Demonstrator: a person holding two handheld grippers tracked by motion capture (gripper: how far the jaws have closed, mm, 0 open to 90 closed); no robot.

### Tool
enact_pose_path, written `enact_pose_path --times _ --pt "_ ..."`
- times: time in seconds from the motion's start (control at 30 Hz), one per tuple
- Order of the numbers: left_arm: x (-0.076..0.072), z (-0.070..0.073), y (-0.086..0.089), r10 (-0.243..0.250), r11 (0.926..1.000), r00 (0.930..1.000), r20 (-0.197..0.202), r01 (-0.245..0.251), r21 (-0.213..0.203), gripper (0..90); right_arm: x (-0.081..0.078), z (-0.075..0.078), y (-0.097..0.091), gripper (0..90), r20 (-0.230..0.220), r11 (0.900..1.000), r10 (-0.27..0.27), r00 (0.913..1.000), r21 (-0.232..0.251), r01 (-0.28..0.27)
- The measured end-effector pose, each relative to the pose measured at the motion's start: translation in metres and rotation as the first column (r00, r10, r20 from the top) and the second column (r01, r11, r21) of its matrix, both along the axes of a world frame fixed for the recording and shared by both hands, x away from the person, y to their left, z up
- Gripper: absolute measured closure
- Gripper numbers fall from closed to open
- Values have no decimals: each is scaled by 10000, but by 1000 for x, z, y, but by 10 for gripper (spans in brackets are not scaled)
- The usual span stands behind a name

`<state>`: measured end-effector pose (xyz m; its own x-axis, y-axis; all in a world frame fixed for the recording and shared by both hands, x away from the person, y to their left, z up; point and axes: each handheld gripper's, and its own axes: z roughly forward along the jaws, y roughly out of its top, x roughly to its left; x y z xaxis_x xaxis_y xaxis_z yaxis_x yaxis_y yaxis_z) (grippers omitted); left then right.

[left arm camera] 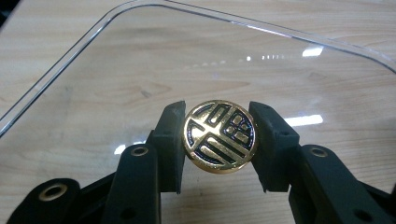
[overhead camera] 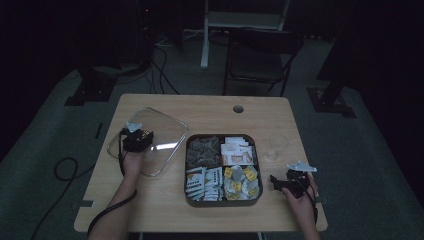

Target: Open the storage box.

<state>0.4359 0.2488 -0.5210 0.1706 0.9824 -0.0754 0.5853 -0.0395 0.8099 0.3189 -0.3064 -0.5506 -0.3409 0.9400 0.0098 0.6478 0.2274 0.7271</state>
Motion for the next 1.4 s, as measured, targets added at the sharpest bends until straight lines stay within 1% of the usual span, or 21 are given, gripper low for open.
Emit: enact_pose_path --times 0.1,0.2,0.3,0.43,0.5,0.57,0.77,0.8,0.83,0.87,0.93,0.97,1.0,1.03,1.07,1.13,1.17,1.23,1.3,1.33,1.4 --pt "0 -1 0 -10 10000 10000 -39 10 -18 595 0 0 0 129 1 10000 0 10000 0 0" --pt "4 -5 -1 -36 10000 9997 -226 36 11 595 0 0 0 129 -2 10000 2 10000 2 -2" --pt "7 -8 -2 9 9999 9993 -380 -4 117 595 0 0 0 129 -2 10000 1 10000 2 -1" --pt "8 -10 -3 20 9998 9990 -442 -10 221 595 0 0 0 128 -8 10000 -3 10000 -1 3" --pt "9 -12 -3 11 9995 9985 -544 6 313 595 0 0 0 128 -8 10000 -1 10000 -2 1" --pt "11 -14 -5 -2 9991 9968 -796 37 433 595 0 0 0 128 -8 10000 -3 10000 -2 3" --pt "12 -13 -4 -133 9991 9958 -908 169 391 591 0 0 0 128 -9 10000 -4 10000 0 4" --pt "12 -13 -2 -189 9995 9956 -920 210 223 587 0 0 0 128 -6 10000 -2 10000 0 2" --pt "12 -13 -1 -298 9995 9949 -960 293 -68 564 0 0 0 128 -5 10000 -2 10000 -1 2" --pt "13 -13 0 -389 9991 9941 -1010 373 -176 496 0 0 0 128 -7 10000 -3 10000 0 3" --pt "11 -11 0 -615 9981 9928 -1032 604 -128 435 0 0 0 128 -6 10000 -2 10000 -1 2" --pt "11 -11 0 -704 9975 9921 -1043 692 -153 377 0 0 0 128 -7 10000 -4 10000 -1 4" --pt "10 -11 0 -901 9957 9895 -1129 870 -325 339 0 0 0 128 -7 10000 -3 10000 0 3" --pt "9 -11 0 -1055 9938 9892 -1014 1013 -453 325 0 0 0 125 -9 10000 -13 10000 -3 13" --pt "7 -10 0 -1208 9922 9879 -972 1173 -410 322 0 0 0 125 -14 10000 -18 10000 0 18" --pt "4 -11 1 -1254 9921 9873 -976 1239 -218 261 0 0 0 125 -15 10000 -20 10000 0 20" --pt "3 -11 2 -1296 9914 9870 -947 1274 -287 250 0 0 0 125 -15 10000 -20 10000 0 20" --pt "-1 -11 5 -1161 9932 9901 -786 1164 -14 187 0 0 0 123 -15 10000 -27 10000 -5 27" --pt "-5 -9 8 -1294 9916 9892 -683 1290 -106 186 0 0 0 123 -16 10000 -26 10000 -5 26" --pt "-6 -8 9 -1396 9902 9875 -734 1387 -170 169 0 0 0 123 -14 10000 -27 10000 -4 27" --pt "-10 -7 9 -1509 9883 9861 -701 1519 99 81 0 0 0 123 -15 10000 -27 10000 -4 27"
